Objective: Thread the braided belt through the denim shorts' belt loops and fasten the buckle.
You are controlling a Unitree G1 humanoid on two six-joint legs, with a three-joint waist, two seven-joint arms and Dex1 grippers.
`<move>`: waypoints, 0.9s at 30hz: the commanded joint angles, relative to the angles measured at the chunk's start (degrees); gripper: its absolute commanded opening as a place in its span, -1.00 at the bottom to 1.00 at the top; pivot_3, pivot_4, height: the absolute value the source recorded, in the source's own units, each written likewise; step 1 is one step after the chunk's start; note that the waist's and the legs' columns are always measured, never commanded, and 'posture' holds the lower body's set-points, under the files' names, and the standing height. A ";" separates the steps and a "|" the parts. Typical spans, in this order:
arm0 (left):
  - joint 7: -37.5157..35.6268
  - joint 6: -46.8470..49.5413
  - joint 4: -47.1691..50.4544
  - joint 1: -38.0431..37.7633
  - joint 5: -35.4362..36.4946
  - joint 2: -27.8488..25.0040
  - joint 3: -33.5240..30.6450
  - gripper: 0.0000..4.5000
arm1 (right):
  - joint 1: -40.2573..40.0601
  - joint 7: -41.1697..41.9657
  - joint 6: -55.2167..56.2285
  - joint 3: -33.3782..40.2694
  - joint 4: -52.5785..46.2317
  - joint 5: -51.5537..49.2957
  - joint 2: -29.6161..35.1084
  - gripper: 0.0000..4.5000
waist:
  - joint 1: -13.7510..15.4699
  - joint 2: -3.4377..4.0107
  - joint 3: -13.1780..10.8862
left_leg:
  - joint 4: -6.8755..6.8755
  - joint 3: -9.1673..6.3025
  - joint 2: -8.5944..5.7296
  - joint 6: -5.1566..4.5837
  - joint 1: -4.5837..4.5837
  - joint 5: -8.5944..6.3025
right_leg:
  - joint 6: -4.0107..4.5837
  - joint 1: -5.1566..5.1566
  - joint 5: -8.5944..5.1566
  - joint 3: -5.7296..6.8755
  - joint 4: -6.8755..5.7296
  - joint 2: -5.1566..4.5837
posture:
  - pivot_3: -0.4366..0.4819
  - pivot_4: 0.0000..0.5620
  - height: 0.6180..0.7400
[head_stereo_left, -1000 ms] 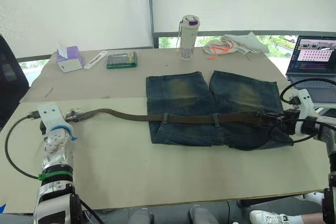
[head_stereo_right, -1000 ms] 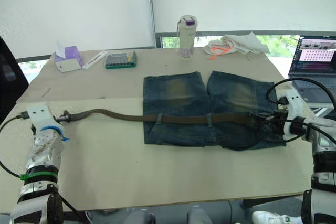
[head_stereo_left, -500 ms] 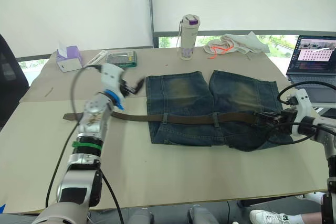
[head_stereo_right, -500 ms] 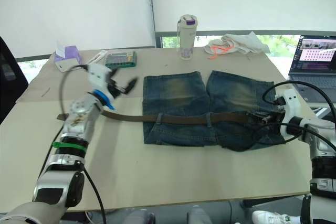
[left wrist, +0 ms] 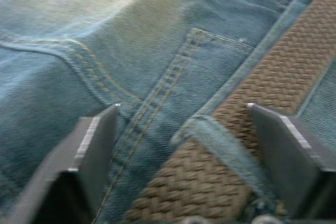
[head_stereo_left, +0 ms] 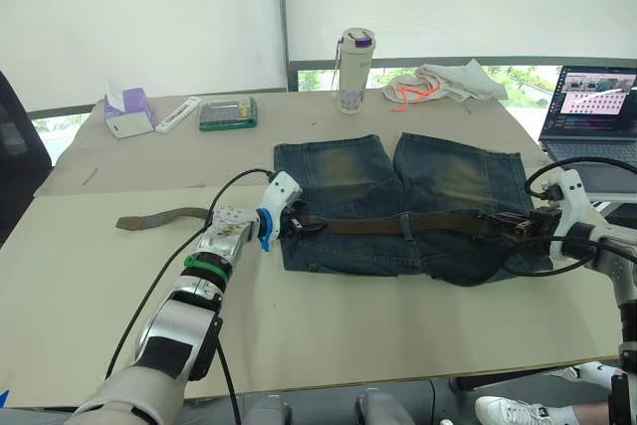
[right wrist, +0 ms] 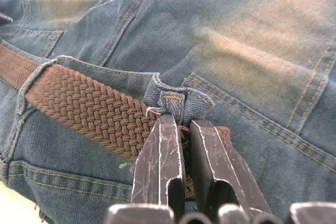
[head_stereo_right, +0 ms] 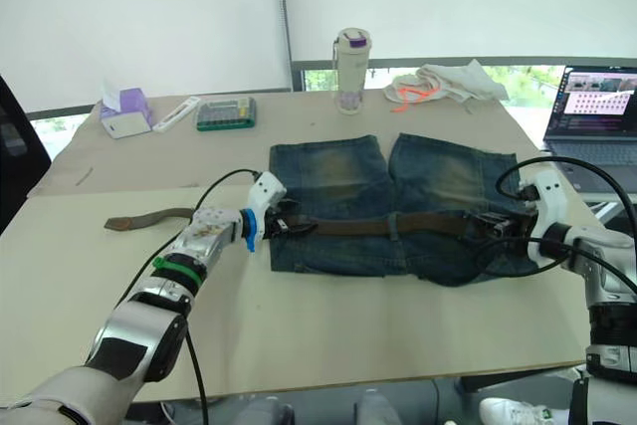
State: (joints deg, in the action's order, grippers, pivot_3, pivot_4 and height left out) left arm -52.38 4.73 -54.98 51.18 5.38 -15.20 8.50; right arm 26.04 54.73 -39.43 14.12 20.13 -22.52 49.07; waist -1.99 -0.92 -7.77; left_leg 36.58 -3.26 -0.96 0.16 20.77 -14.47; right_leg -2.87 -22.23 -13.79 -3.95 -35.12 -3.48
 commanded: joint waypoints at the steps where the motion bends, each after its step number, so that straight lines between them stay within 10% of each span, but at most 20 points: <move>1: -3.17 0.04 -0.79 0.88 -0.32 -0.78 -0.70 0.18 | -0.54 -0.18 -0.32 2.08 -3.11 -1.59 0.43 -1.00 | -0.09 0.00 0.00 | 0.00 0.00 0.00 0.00 0.00 0.00 | 0.00 0.00 0.00 0.00 -0.01 0.00 | -0.05 -0.47 1.00; 9: -15.44 8.04 3.18 0.95 6.83 -2.16 -5.55 -0.98 | -0.90 -0.93 -0.37 2.14 -3.75 -2.46 0.54 -1.00 | -0.19 0.01 0.00 | 0.00 0.00 0.00 -0.01 0.02 -0.01 | -0.01 -0.01 0.00 0.00 -0.02 0.00 | -0.05 -0.47 1.00; 16: -4.76 -4.92 -7.81 6.66 2.39 -1.46 -7.78 -0.99 | 5.74 -3.38 6.97 -2.59 2.72 1.49 -5.12 -1.00 | -0.55 -0.05 -0.03 | 0.03 -0.01 0.02 -0.02 0.00 -0.01 | 0.00 -0.01 0.00 -0.01 -0.05 0.01 | -0.05 -0.47 1.00; 27: 21.72 -13.83 -20.68 19.84 -2.31 1.51 -12.35 -0.99 | 31.74 -20.89 43.07 -11.33 42.28 19.87 -15.27 -1.00 | -0.49 -0.12 -0.07 | 0.04 -0.03 -0.01 -0.02 0.04 0.00 | -0.01 -0.16 0.04 -0.02 -0.11 -0.04 | -0.05 -0.47 1.00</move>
State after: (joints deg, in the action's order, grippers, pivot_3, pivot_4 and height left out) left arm -33.65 -6.53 -76.39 68.45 3.31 -13.04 -2.13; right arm 55.07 36.99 -2.82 1.35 59.97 -3.33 33.28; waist -2.48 -1.04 -7.84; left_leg 36.61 -3.29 -0.97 0.14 20.83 -14.47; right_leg -2.88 -22.43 -13.74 -3.97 -35.24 -3.52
